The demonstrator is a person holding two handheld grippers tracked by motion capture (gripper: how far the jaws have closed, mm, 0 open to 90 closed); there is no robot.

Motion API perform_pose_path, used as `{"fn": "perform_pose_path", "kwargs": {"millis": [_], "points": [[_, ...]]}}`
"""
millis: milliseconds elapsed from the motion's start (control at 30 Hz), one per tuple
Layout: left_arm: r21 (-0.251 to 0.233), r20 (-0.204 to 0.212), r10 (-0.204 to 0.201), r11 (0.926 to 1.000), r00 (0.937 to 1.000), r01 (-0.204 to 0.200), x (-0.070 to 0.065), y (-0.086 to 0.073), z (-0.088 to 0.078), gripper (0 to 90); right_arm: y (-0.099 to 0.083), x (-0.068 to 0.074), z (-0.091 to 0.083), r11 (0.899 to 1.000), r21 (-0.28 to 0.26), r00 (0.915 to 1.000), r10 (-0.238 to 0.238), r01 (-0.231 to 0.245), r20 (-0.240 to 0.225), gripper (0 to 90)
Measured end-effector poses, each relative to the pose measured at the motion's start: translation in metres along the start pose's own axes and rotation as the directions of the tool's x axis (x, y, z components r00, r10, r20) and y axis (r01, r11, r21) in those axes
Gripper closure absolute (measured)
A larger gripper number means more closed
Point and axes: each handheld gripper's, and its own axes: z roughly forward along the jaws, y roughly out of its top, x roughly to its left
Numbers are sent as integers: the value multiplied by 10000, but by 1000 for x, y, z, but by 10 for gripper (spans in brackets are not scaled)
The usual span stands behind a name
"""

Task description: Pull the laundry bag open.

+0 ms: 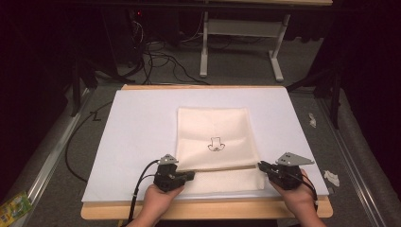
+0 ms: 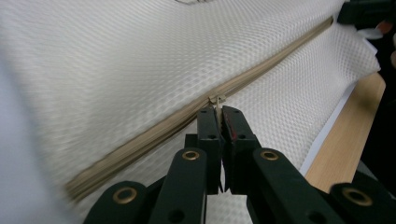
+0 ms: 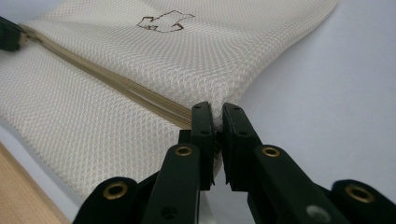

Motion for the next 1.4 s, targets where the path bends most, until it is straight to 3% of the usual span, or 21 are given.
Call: {"fn": "perform_pose_path", "kwargs": {"millis": [100, 233, 367, 467, 533, 567, 600, 633, 700, 767, 800, 833, 867, 900, 933, 967, 1000, 1033, 1133, 1167, 1400], "points": [[-97, -529, -116, 9999, 9985, 111, 12, 2, -13, 876, -1, -11, -3, 9995, -132, 9993, 277, -273, 248, 854], [82, -797, -374, 9992, 9961, 381, 28, 1, -28, 876, -6, -21, -4, 9984, -83, 9975, 554, -551, 436, 852], [227, -935, -241, 9994, 9953, 263, 29, 0, -33, 875, -8, -23, -4, 9973, -27, 9971, 730, -730, 231, 849], [464, -1074, -2, 9989, 9942, 52, 29, -1, -33, 873, -8, -18, -2, 9992, -25, 9988, 395, -395, 285, 844], [317, -922, -52, 9995, 9957, 81, 32, -2, -35, 867, -8, -17, -2, 9990, -65, 9988, 442, -441, 210, 829], [-206, -842, 60, 9998, 9964, -78, 35, -2, -39, 779, -9, -18, -2, 9984, -172, 9986, 533, -532, 61, 780], [-206, -842, 60, 9998, 9964, -78, 35, -2, -39, 707, -9, -18, -2, 9984, -172, 9986, 533, -532, 61, 780], [-402, -860, 102, 9991, 9962, -137, 36, -1, -41, 651, -10, -20, -4, 9968, -491, 9979, 635, -638, -83, 693], [-1047, -1145, 268, 9937, 9931, -389, 38, 0, -47, 598, -10, -22, -5, 9949, -627, 9968, 784, -791, -137, 648], [-1672, -1758, 586, 9820, 9827, -885, 38, 0, -54, 431, -11, -29, -11, 9887, -1126, 9949, 1006, -985, 124, 517], [-1811, -2101, 766, 9766, 9747, -1158, 38, 1, -58, 431, -11, -29, -11, 9887, -1126, 9949, 1006, -985, 124, 517], [-1853, -2786, 1040, 9696, 9548, -1597, 38, 1, -64, 348, -12, -37, -17, 9839, -1390, 9916, 1197, -1120, 482, 408], [-1853, -2786, 1040, 9696, 9548, -1597, 38, 1, -64, 304, -12, -37, -17, 9839, -1390, 9916, 1197, -1120, 482, 408], [-1764, -3271, 1277, 9652, 9363, -1933, 38, 1, -69, 304, -13, -41, -19, 9829, -1428, 9890, 1278, -1162, 750, 349], [-1708, -3518, 1408, 9624, 9254, -2113, 38, 0, -73, 255, -15, -47, -23, 9806, -1510, 9834, 1423, -1246, 1126, 301], [-1658, -3861, 1571, 9575, 9090, -2359, 40, -1, -78, 211, -16, -51, -26, 9785, -1582, 9794, 1535, -1321, 1313, 264], [-1537, -4235, 1691, 9548, 8900, -2545, 41, -3, -82, 151, -17, -56, -29, 9739, -1754, 9730, 1715, -1439, 1543, 230], [-1338, -4780, 1647, 9571, 8628, -2569, 47, -5, -88, 107, -19, -65, -36, 9621, -2111, 9589, 2131, -1726, 1872, 163], [-1411, -4772, 1320, 9643, 8688, -2240, 52, -6, -90, 29, -19, -70, -40, 9532, -2396, 9548, 2316, -1845, 1865, 152], [-1484, -4686, 1120, 9679, 8763, -2030, 54, -4, -89, 14, -18, -68, -39, 9538, -2461, 9583, 2202, -1723, 1821, 145], [-1322, -4681, 1395, 9653, 8726, -2252, 49, -5, -88, 4, -13, -56, -33, 9707, -2116, 9708, 1540, -1139, 1841, 142]]}}
